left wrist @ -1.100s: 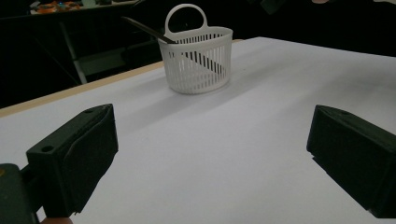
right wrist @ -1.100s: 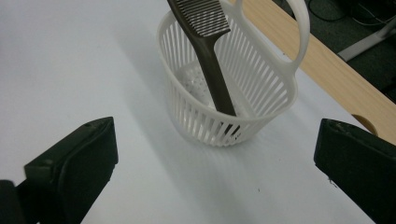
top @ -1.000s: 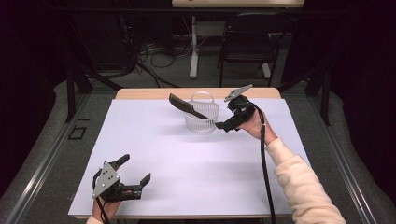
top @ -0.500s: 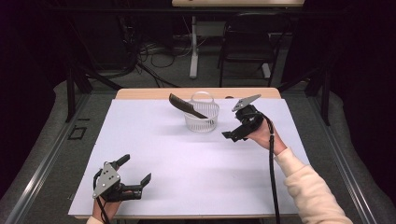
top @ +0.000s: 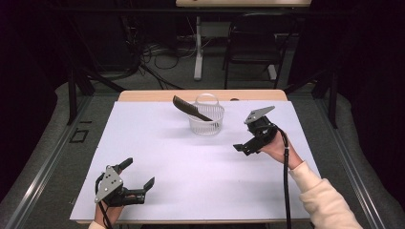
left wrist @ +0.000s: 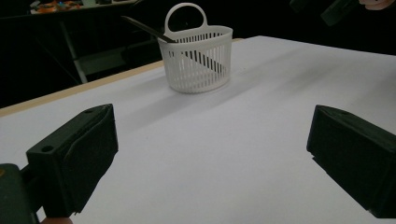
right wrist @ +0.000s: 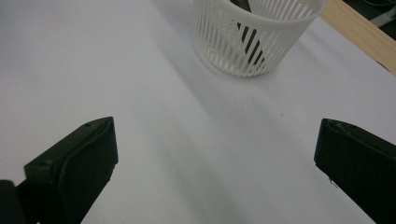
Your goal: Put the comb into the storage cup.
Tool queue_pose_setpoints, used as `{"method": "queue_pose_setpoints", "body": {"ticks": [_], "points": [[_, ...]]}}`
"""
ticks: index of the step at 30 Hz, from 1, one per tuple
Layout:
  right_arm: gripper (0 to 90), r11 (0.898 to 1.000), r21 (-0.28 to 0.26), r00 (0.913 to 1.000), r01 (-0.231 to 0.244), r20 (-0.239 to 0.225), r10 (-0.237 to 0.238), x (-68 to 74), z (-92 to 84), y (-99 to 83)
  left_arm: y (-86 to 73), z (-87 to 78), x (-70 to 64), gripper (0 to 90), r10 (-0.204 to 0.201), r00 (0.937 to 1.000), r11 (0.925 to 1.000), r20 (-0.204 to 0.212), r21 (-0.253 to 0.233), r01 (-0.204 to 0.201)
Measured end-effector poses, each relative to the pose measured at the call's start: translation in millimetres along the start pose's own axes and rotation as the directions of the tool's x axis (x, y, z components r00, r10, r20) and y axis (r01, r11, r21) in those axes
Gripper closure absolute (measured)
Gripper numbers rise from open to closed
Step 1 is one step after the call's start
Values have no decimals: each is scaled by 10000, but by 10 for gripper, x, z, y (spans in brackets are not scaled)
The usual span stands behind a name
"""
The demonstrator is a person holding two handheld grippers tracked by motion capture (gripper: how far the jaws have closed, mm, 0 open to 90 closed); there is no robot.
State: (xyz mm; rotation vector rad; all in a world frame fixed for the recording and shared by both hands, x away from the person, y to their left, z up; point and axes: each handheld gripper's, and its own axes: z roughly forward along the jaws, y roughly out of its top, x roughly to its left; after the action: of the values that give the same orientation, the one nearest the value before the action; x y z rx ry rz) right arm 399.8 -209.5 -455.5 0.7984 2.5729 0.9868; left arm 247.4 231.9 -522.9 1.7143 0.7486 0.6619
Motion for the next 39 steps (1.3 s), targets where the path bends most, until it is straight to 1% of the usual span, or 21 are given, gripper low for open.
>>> {"method": "queue_pose_setpoints", "body": {"ticks": [2, 9, 18, 24, 31, 34, 35, 39], "points": [[0, 10000, 38, 10000, -48, 23, 48, 22, -27, -40, 1, 0, -3, 20, 3, 10000, 10000, 2, -5, -3], [0, 9999, 121, 10000, 32, 49, -33, 115, -115, -182, 0, 1, -5, 20, -3, 10000, 10000, 19, 2, 3], [0, 10000, 7, 9998, 85, 185, -86, 230, -244, -334, 0, 6, -7, 20, -27, 10000, 10000, 22, 12, 27], [0, 10000, -72, 9998, -30, 209, 32, 304, -287, -475, 0, 3, -5, 20, -5, 10000, 10000, 35, 16, 5], [0, 9989, -443, 9989, -182, 414, 200, 393, -342, -634, 0, 4, -9, 20, -4, 10000, 10000, 40, 36, 4], [0, 9983, -545, 9985, -214, 488, 240, 436, -354, -694, 1, 4, -11, 20, -5, 10000, 10000, 42, 30, 5], [0, 9980, -617, 9986, -159, 497, 190, 446, -354, -712, 1, 4, -12, 20, -7, 10000, 10000, 38, 28, 7], [0, 9975, -668, 9983, -228, 523, 263, 502, -349, -776, 1, 2, -12, 20, -10, 10000, 10000, 31, 15, 10]]}}
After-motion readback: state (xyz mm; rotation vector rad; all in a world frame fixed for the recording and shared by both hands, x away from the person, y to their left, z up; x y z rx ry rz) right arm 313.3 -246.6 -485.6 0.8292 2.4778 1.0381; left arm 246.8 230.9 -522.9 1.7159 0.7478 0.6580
